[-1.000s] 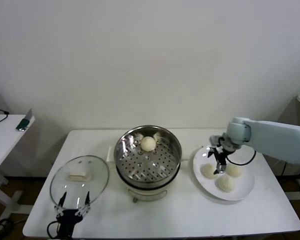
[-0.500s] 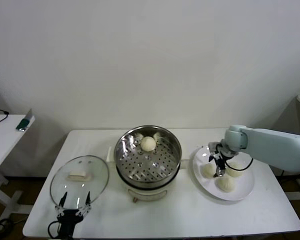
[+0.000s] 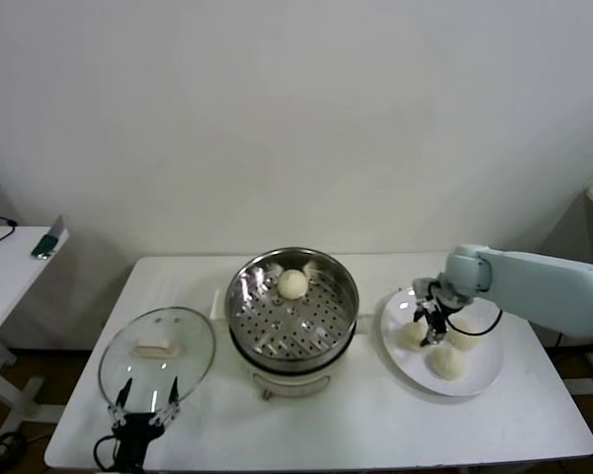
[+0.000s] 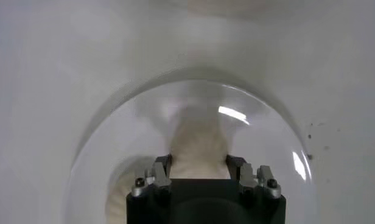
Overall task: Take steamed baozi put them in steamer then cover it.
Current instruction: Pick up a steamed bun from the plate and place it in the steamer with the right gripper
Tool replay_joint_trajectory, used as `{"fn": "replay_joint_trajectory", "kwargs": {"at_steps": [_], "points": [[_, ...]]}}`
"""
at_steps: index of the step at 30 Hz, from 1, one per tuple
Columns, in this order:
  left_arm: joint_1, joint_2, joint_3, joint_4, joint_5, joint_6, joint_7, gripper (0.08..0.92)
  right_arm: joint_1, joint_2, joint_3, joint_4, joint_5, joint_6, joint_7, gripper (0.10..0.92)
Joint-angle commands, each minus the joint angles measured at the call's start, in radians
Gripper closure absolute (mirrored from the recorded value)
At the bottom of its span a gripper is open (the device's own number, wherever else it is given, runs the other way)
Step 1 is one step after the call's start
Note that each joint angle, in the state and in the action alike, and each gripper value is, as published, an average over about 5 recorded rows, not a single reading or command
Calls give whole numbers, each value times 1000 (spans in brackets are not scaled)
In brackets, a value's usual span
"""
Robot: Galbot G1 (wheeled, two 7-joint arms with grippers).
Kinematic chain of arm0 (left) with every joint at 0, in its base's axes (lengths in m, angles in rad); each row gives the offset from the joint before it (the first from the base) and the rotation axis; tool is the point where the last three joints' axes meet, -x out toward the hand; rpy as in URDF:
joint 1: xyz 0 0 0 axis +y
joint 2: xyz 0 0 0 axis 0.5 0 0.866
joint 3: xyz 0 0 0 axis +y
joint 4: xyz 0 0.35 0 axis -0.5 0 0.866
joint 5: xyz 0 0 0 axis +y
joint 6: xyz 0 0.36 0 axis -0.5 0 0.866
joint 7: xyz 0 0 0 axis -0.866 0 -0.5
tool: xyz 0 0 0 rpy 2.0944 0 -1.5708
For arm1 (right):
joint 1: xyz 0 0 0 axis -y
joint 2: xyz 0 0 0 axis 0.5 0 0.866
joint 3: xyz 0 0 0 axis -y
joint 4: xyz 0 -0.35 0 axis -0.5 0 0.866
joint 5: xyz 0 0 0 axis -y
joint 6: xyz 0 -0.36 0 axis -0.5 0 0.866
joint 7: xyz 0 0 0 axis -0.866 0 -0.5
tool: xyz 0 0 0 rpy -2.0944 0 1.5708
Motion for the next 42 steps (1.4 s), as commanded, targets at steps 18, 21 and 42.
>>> {"fn": "replay_joint_trajectory", "kwargs": {"at_steps": [18, 21, 42], "points": [[-16, -6, 19, -17, 3, 10, 2, 177, 544, 462, 56, 247, 615, -199, 97, 414], [-15, -9, 18, -23, 3, 12, 2, 177, 448, 531, 71, 221, 603, -218, 136, 414], [-27, -10, 16, -3, -3, 13, 2, 177, 129, 666, -10, 31, 419, -260, 235, 414]]}}
